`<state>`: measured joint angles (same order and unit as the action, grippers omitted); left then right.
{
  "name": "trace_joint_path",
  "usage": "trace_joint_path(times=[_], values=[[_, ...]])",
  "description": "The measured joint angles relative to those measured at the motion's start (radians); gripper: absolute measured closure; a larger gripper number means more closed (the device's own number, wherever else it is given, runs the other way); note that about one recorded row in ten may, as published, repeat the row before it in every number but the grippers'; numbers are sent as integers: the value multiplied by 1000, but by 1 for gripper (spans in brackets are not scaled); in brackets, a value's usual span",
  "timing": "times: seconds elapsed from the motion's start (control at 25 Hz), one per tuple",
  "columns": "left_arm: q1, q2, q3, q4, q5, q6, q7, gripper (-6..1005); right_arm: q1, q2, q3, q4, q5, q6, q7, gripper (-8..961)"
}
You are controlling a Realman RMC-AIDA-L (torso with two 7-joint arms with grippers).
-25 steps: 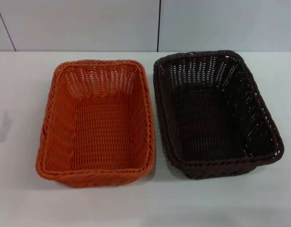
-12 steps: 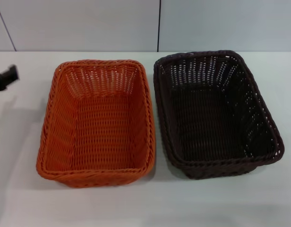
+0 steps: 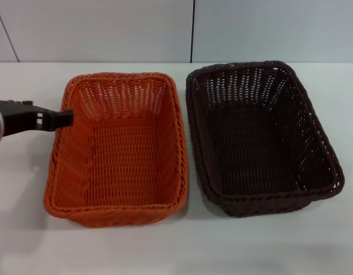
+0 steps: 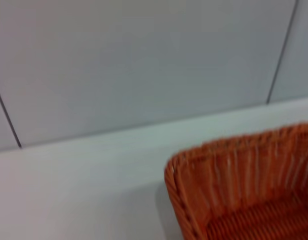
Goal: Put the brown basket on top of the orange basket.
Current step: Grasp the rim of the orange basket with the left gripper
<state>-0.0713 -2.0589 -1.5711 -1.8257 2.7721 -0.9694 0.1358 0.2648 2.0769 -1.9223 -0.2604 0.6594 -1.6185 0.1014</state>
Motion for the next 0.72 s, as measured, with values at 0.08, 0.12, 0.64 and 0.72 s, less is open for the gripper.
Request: trace_joint_path(times=[0.08,0.12,0.64,0.72], values=[[-28,-3,8,29,6,-31,-1,185,-2,0,-2,0,0,1,0,212],[-40,-5,12,52,9,-34,-3,185,-4,0,-2,0,0,1,0,212],[-154,-4,17,270,53,-36,-27,185,-15,4,-10,1,-1,-5,0,211],[-167,-5,20,282,47,-41,-28,185,-15,5,-11,1,-6,-6,-1,211]])
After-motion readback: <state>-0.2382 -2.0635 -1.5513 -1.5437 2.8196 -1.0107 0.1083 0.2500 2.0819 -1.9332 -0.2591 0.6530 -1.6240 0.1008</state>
